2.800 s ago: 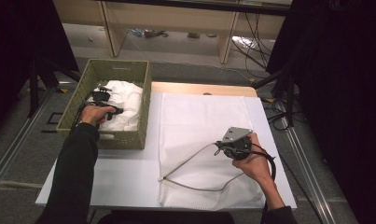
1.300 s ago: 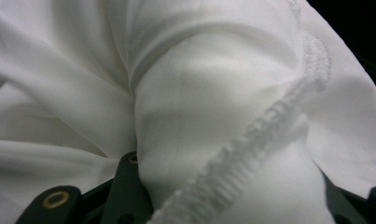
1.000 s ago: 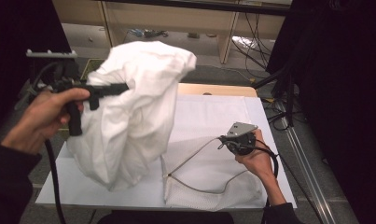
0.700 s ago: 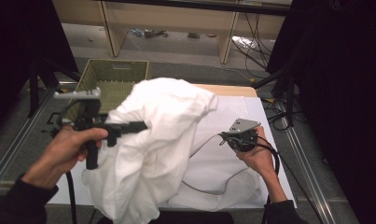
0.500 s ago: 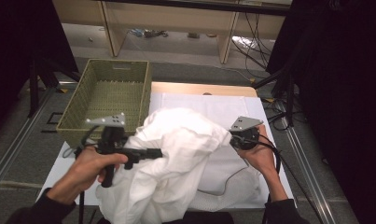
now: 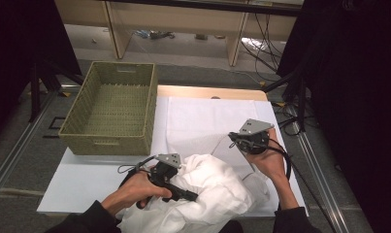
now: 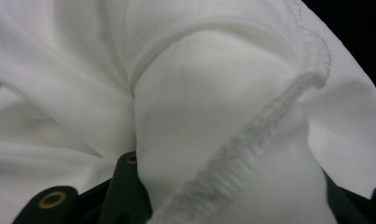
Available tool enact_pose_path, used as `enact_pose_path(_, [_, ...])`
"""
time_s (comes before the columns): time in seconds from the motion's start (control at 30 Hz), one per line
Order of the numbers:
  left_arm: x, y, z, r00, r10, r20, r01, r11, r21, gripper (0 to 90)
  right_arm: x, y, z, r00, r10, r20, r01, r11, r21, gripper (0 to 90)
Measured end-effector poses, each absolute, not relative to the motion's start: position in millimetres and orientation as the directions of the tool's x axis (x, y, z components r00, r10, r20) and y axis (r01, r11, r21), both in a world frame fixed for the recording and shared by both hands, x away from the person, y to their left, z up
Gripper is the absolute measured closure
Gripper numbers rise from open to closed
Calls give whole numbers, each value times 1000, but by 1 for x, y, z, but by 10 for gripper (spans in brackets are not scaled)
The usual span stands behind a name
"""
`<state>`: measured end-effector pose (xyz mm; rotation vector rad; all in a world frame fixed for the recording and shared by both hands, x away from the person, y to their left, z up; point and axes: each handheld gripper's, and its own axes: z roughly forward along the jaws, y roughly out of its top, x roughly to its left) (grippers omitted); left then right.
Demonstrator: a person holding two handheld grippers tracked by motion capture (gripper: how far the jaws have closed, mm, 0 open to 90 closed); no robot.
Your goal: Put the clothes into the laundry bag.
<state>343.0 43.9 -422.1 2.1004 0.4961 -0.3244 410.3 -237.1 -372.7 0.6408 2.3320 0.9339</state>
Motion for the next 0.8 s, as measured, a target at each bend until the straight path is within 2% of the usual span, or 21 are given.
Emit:
enact_pose_path(0.1, [352, 47, -419, 880, 332, -338, 469, -509, 721, 607, 407, -235, -369, -742, 593, -311, 213, 649, 730, 897])
enact_pose_path(0.17, [359, 57, -414, 834, 422, -356, 534, -452, 715, 607, 403, -234, -366, -747, 586, -314, 203, 651, 732, 897])
enact_pose_path(0.2, [362, 62, -411, 820, 463, -335, 540, -437, 719, 607, 401, -233, -365, -750, 581, -315, 198, 652, 732, 897])
enact_pose_path(0.23, [362, 62, -411, 820, 463, -335, 540, -437, 719, 605, 401, -233, -365, -750, 581, -315, 198, 652, 732, 897])
enact_pose_path(0.27, [366, 68, -403, 801, 534, -270, 531, -426, 732, 599, 397, -229, -362, -757, 574, -313, 196, 657, 728, 897])
enact_pose_path(0.3, [367, 68, -400, 794, 554, -251, 530, -427, 733, 592, 396, -227, -361, -762, 566, -315, 189, 659, 729, 897])
enact_pose_path(0.4, [369, 61, -399, 792, 567, -226, 519, -430, 739, 557, 395, -221, -359, -766, 557, -321, 185, 669, 720, 897])
enact_pose_path(0.57, [377, 24, -417, 840, 486, -242, 493, -499, 712, 549, 392, -214, -360, -766, 558, -319, 190, 670, 717, 897])
enact_pose_path(0.6, [376, 11, -424, 866, 439, -238, 462, -525, 715, 556, 391, -212, -361, -766, 561, -314, 197, 670, 716, 897])
enact_pose_path(0.7, [376, -2, -428, 889, 393, -233, 431, -550, 716, 563, 393, -213, -362, -770, 551, -322, 180, 672, 718, 897])
enact_pose_path(0.8, [384, 0, -429, 874, 435, -217, 440, -518, 734, 584, 390, -213, -361, -774, 542, -328, 169, 675, 718, 898])
